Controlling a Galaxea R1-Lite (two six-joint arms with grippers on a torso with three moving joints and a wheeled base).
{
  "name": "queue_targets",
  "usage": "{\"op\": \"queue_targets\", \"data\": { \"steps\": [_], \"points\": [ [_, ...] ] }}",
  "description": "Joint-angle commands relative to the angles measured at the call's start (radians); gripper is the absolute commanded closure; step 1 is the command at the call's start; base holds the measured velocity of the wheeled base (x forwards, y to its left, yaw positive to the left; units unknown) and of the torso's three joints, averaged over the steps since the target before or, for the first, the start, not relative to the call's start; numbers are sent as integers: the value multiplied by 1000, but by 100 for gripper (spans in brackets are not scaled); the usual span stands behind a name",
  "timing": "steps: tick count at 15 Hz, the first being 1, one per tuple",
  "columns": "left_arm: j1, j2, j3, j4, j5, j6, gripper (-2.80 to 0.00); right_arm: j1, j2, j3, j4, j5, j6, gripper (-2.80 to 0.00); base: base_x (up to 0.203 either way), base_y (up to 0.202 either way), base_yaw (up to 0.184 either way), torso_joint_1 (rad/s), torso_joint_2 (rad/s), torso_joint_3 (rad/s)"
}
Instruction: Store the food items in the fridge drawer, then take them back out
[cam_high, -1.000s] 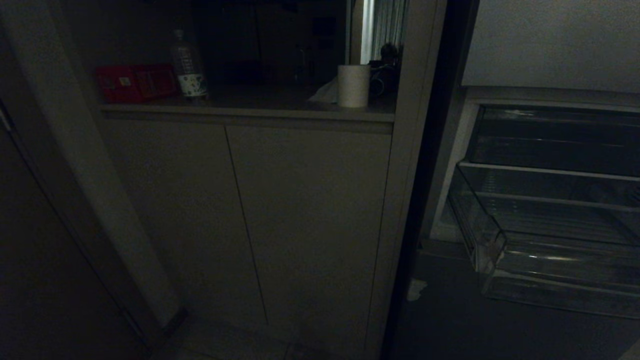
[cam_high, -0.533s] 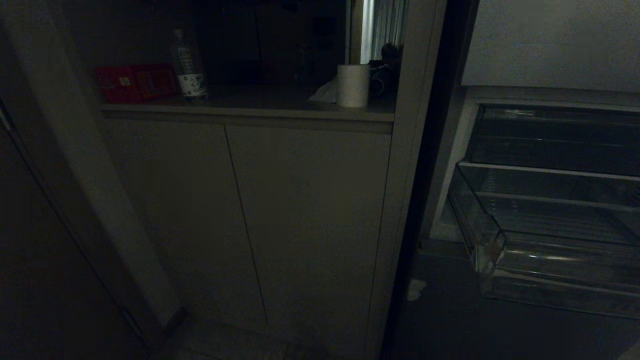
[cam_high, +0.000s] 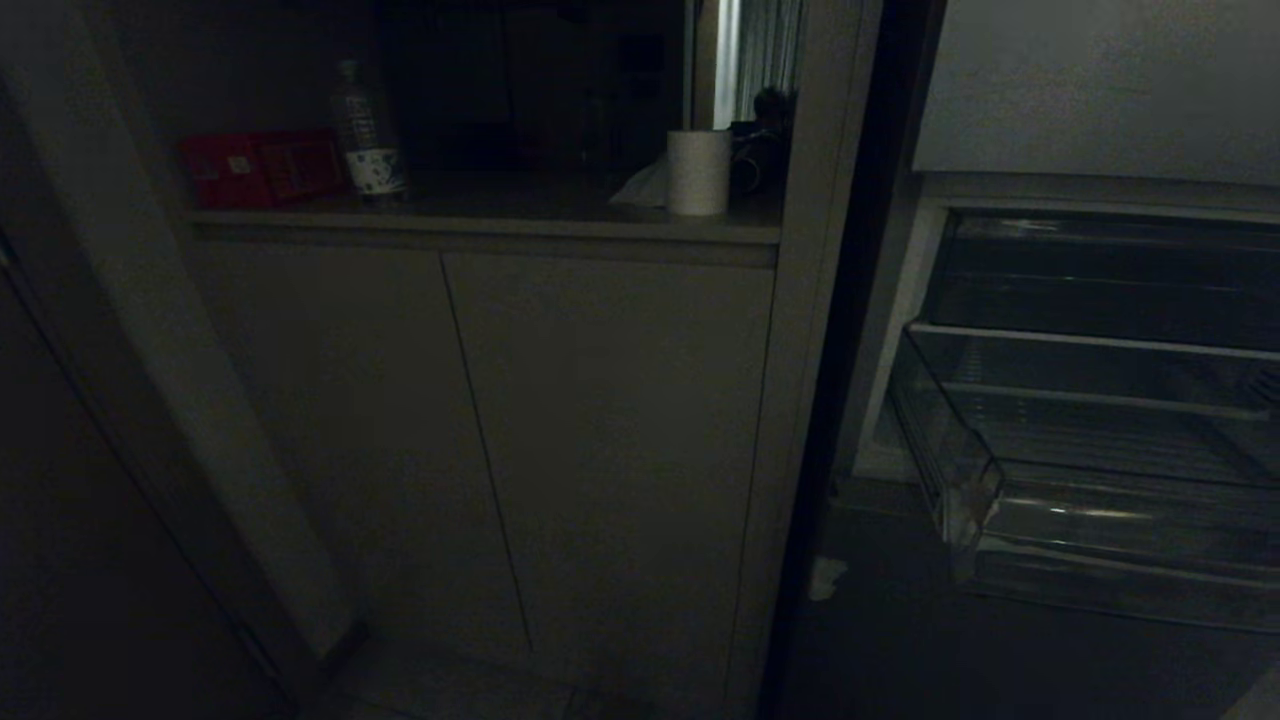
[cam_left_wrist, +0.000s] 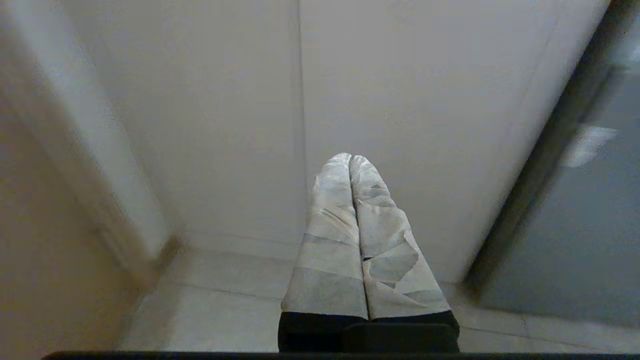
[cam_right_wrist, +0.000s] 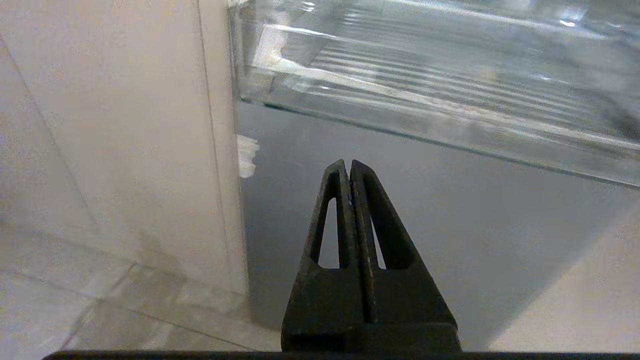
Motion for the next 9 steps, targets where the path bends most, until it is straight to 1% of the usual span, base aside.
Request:
{"op": "queue_targets", "data": {
  "steps": [1, 9],
  "points": [
    [-1, 0, 0, 0, 0, 0, 0, -1, -2, 0, 2, -1, 8, 0, 2, 2, -108, 4, 4, -1],
    [-1, 0, 0, 0, 0, 0, 0, -1, -2, 0, 0, -8, 23, 0, -2, 9, -175, 2, 2, 2]
  ]
}}
